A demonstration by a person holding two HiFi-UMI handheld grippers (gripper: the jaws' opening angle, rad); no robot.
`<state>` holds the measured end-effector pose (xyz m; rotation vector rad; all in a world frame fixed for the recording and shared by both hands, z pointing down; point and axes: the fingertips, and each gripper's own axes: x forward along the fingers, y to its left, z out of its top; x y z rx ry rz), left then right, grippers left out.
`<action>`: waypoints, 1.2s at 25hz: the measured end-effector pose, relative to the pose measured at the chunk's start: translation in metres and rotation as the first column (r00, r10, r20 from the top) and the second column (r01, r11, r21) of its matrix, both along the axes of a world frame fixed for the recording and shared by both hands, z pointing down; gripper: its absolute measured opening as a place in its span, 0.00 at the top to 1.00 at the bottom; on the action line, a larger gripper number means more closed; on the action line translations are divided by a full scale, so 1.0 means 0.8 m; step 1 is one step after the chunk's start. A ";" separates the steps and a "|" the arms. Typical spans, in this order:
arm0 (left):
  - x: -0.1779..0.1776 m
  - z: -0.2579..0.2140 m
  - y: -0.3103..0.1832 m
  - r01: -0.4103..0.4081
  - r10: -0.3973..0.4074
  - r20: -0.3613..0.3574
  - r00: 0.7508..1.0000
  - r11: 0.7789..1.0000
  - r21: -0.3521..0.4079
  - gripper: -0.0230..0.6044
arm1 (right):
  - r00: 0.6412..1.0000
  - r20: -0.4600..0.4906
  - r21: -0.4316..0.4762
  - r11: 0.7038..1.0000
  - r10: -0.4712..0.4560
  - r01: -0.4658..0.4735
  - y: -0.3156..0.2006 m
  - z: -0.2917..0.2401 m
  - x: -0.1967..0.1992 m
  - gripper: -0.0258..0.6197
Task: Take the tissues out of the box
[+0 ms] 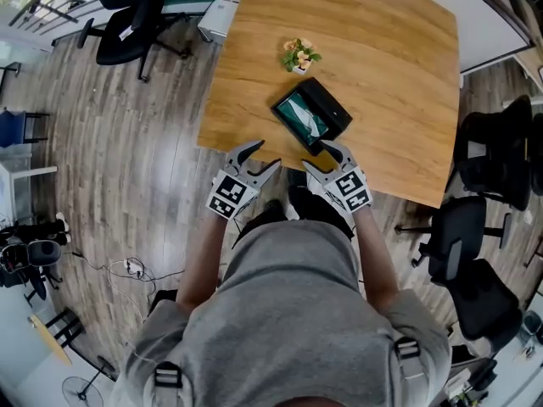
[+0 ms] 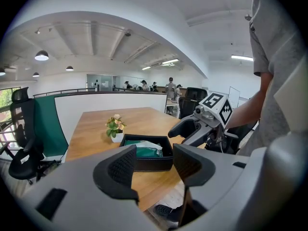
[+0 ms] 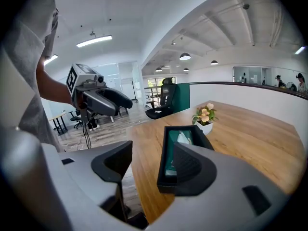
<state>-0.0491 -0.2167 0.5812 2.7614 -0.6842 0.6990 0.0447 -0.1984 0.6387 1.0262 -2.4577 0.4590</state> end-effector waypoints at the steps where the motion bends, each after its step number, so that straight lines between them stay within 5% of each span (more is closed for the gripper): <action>1: 0.000 0.002 -0.002 0.006 -0.006 0.010 1.000 1.000 -0.001 0.56 | 1.000 0.003 -0.001 1.000 -0.010 0.010 -0.005 0.001 -0.001 0.54; 15: -0.019 0.017 -0.020 0.158 -0.158 0.029 0.987 0.987 0.001 0.58 | 0.992 -0.040 -0.035 0.993 -0.116 0.115 -0.057 0.036 -0.018 0.65; 30: -0.029 0.023 -0.043 0.149 -0.148 0.043 0.988 0.989 -0.006 0.58 | 0.988 -0.124 -0.153 0.986 -0.089 0.070 -0.095 0.074 -0.030 0.73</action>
